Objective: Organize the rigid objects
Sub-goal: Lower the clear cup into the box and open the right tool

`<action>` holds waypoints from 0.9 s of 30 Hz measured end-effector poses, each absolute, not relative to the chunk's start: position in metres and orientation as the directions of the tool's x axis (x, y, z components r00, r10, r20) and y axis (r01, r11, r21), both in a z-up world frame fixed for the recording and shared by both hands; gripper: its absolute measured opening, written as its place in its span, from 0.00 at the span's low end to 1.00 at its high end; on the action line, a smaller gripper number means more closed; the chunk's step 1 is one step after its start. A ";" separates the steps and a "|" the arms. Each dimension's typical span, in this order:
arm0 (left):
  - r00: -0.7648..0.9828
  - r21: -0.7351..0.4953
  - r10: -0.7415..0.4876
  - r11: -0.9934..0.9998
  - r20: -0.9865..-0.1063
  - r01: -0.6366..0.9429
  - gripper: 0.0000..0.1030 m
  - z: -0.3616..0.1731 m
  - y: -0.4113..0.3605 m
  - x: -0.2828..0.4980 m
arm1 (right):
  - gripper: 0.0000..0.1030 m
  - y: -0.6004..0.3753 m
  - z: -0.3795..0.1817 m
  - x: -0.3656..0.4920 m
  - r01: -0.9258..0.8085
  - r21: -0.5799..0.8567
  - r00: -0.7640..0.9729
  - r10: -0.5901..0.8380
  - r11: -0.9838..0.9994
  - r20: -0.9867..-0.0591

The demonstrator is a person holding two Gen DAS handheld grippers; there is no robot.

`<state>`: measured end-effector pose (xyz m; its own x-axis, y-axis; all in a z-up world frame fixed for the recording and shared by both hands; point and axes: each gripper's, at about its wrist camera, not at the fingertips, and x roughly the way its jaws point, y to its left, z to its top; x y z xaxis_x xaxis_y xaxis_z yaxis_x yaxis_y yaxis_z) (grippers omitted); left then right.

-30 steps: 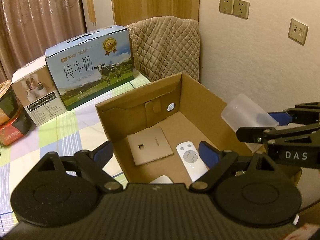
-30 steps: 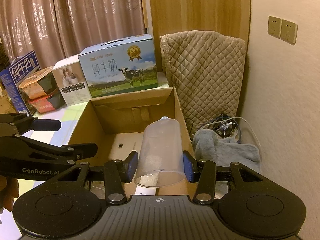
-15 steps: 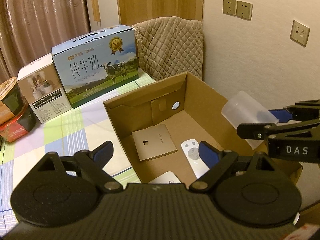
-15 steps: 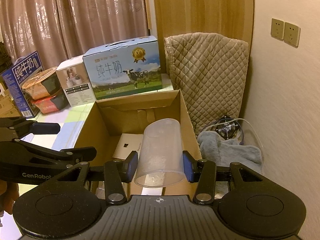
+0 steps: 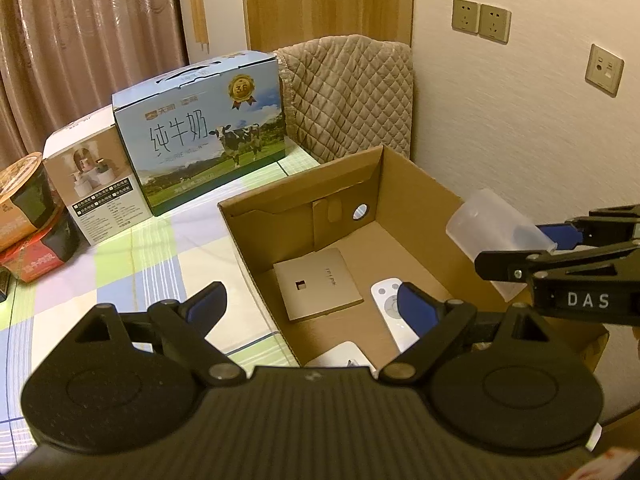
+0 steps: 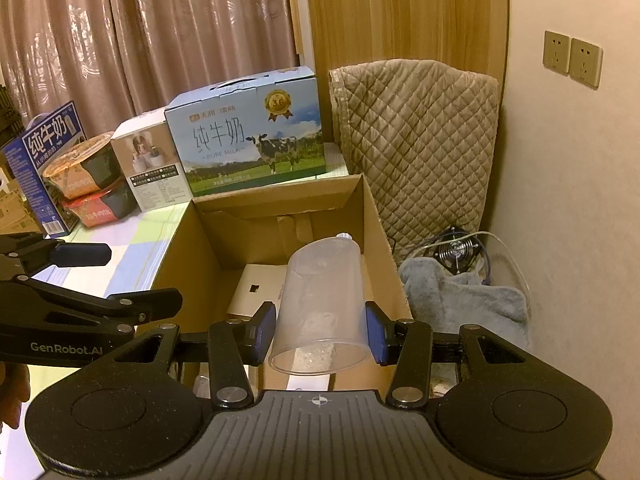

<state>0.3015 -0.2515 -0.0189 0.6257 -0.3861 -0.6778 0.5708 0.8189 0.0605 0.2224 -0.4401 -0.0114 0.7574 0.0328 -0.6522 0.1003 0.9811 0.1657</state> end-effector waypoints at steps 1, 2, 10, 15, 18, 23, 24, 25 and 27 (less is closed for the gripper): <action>0.626 0.060 -0.386 0.819 -0.678 0.570 0.87 -0.019 -0.251 0.301 | 0.43 -0.440 -0.011 0.222 0.100 0.166 0.758 0.033 0.981 -0.652; 0.627 0.060 -0.386 0.820 -0.677 0.569 0.87 -0.018 -0.251 0.301 | 0.43 -0.441 -0.011 0.222 0.100 0.167 0.758 0.034 0.981 -0.652; 0.629 0.059 -0.382 0.824 -0.677 0.564 0.87 -0.019 -0.249 0.302 | 0.43 -0.440 -0.013 0.225 0.098 0.168 0.758 0.036 0.981 -0.651; 0.630 0.058 -0.379 0.826 -0.678 0.560 0.87 -0.020 -0.246 0.304 | 0.43 -0.439 -0.013 0.226 0.098 0.169 0.757 0.037 0.981 -0.653; 0.632 0.057 -0.376 0.830 -0.678 0.555 0.87 -0.021 -0.245 0.305 | 0.43 -0.439 -0.014 0.227 0.098 0.175 0.757 0.041 0.980 -0.652; 0.633 0.052 -0.372 0.836 -0.679 0.546 0.87 -0.023 -0.241 0.305 | 0.69 -0.442 -0.017 0.234 0.114 0.229 0.759 0.063 0.967 -0.648; 0.633 0.051 -0.371 0.837 -0.679 0.545 0.87 -0.024 -0.240 0.305 | 0.75 -0.444 -0.016 0.233 0.118 0.243 0.769 0.066 0.963 -0.636; 0.634 0.051 -0.370 0.838 -0.679 0.544 0.87 -0.024 -0.239 0.305 | 0.75 -0.444 -0.016 0.232 0.116 0.248 0.775 0.068 0.962 -0.628; 0.634 0.045 -0.369 0.842 -0.679 0.538 0.87 -0.025 -0.236 0.304 | 0.75 -0.444 -0.014 0.230 0.118 0.237 0.777 0.059 0.964 -0.627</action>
<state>0.3040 -0.2363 -0.0246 0.6343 -0.3689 -0.6794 0.5381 0.8417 0.0454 0.2302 -0.4439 -0.0139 0.7769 0.0590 -0.6269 0.1177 0.9645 0.2365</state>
